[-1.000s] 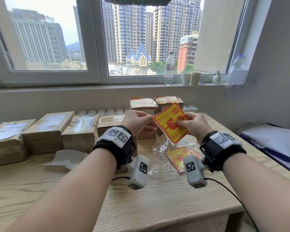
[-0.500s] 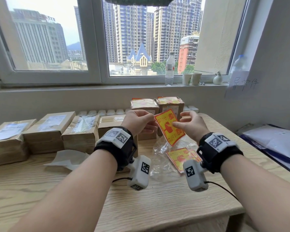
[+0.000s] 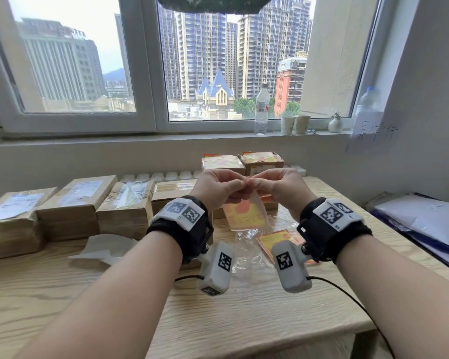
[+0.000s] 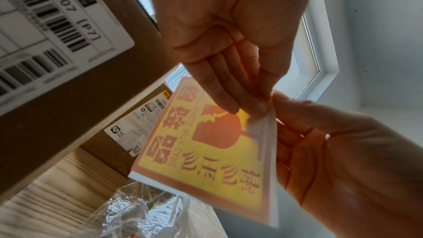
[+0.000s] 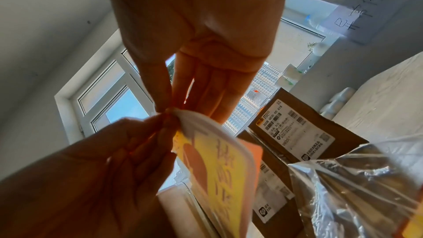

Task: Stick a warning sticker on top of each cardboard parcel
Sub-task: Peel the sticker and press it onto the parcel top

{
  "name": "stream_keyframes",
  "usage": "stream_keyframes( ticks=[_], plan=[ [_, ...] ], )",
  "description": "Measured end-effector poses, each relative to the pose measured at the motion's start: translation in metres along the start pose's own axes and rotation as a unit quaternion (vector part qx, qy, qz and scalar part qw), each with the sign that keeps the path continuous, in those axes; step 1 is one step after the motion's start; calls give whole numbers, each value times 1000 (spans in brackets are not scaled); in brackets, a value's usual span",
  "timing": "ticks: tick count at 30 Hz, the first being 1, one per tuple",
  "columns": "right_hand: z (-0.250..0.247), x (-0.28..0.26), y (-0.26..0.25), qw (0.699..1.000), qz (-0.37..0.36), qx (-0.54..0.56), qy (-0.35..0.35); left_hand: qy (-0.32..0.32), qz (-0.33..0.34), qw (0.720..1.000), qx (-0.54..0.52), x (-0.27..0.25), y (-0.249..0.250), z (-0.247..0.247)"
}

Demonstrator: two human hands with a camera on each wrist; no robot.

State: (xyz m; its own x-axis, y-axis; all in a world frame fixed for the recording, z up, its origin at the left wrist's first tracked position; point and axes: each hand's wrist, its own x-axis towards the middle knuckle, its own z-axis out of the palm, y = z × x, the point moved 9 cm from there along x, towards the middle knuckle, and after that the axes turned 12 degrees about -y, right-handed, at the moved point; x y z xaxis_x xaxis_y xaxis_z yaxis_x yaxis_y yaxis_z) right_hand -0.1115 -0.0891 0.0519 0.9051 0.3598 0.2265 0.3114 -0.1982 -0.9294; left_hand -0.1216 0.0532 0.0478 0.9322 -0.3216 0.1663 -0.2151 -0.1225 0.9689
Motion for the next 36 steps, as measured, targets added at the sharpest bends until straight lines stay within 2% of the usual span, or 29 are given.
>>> stream_keyframes(
  ticks=[4,9,13,18,20,22,26,28,36],
  plan=[
    [-9,2,2,998,21,40,34,33,4,999,7,-2,11,0],
    [-40,-1,7,985,56,67,148,137,23,990,-11,-11,36,-36],
    [-57,-5,12,970,80,81,213,254,22,966,-45,-33,39,-90],
    [-48,0,2,963,46,94,249,367,-16,922,-118,-73,3,-165],
    [-34,6,-5,963,22,115,243,373,-37,912,-168,-86,-21,-191],
    [-17,11,-13,964,7,124,234,382,-58,906,-175,-99,-43,-210],
    [11,18,-33,968,-31,89,234,411,-114,896,-122,-122,-90,-245],
    [23,20,-41,971,-43,71,226,389,-167,903,-78,-127,-110,-252],
    [42,27,-48,974,-55,63,210,372,-308,875,22,-137,-171,-270]
  ],
)
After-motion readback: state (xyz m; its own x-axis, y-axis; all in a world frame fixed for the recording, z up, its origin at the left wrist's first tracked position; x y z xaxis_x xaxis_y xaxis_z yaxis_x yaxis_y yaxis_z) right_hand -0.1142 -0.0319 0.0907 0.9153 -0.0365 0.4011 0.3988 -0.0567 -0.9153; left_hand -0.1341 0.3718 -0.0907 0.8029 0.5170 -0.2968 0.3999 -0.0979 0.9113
